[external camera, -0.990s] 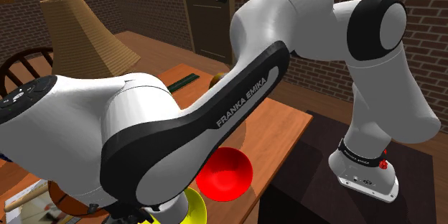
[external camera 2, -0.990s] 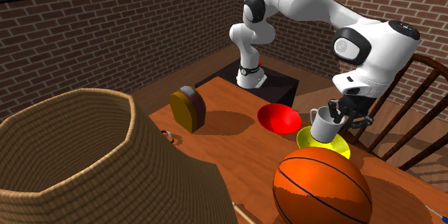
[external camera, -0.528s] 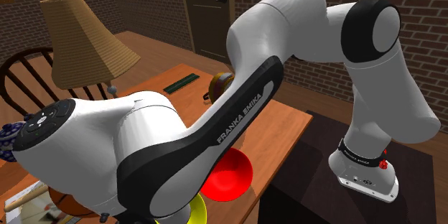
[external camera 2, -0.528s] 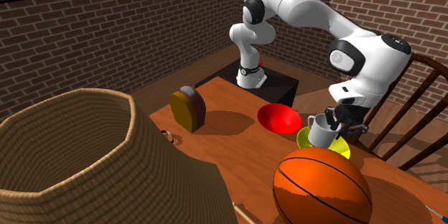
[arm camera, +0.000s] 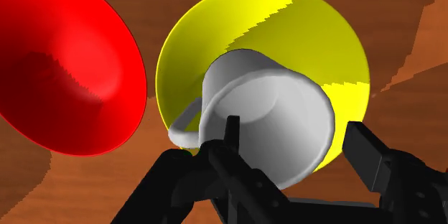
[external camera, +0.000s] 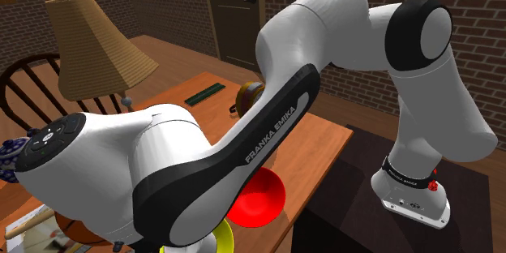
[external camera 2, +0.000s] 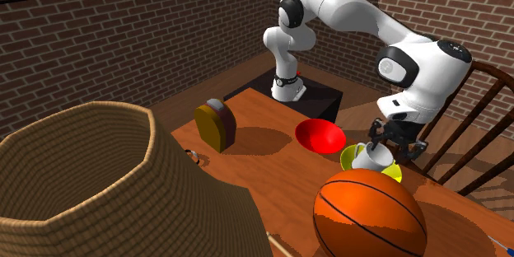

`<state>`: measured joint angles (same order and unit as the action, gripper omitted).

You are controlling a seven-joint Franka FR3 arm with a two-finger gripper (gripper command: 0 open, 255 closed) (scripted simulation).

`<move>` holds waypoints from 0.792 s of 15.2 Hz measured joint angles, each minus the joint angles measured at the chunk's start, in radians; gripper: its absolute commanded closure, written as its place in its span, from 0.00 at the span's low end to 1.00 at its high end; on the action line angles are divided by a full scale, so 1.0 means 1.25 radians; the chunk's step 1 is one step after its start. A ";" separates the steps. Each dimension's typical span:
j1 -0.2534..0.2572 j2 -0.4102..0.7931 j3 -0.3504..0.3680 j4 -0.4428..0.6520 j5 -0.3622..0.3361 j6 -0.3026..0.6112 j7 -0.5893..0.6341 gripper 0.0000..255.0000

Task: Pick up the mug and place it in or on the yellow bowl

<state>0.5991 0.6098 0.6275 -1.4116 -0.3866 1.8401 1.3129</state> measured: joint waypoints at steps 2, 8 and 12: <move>0.000 0.000 0.000 0.000 0.000 0.000 0.000 0.00; 0.012 -0.007 0.005 0.070 0.009 -0.072 -0.011 0.00; 0.016 -0.010 0.007 0.088 0.012 -0.092 -0.013 0.00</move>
<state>0.6194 0.5967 0.6362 -1.3018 -0.3721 1.7246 1.2969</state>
